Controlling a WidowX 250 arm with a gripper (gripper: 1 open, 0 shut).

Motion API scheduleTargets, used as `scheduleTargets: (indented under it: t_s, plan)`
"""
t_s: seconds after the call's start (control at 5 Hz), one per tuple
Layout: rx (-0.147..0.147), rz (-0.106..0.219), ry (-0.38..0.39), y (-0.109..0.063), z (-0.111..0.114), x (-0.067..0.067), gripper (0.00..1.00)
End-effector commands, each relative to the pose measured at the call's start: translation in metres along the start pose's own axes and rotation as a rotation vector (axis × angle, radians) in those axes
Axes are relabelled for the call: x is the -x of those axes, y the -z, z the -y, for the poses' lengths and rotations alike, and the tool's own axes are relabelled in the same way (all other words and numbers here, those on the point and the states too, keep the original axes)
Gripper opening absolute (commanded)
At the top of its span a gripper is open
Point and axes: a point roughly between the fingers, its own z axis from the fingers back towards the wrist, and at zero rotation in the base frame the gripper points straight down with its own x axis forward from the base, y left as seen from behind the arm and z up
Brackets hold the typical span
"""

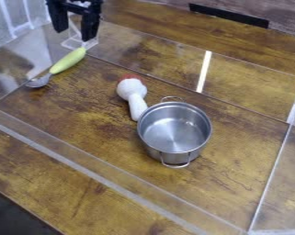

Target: Move the green spoon to the left

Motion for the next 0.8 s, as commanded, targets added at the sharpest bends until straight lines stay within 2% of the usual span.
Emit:
scheduleTargets:
  t_s: [0.0,0.6]
  plan:
    - [-0.031,0.066,0.010,-0.024,-0.002,-0.010,1.00]
    - [-0.038,0.051,0.016,-0.030,-0.013,-0.013,1.00]
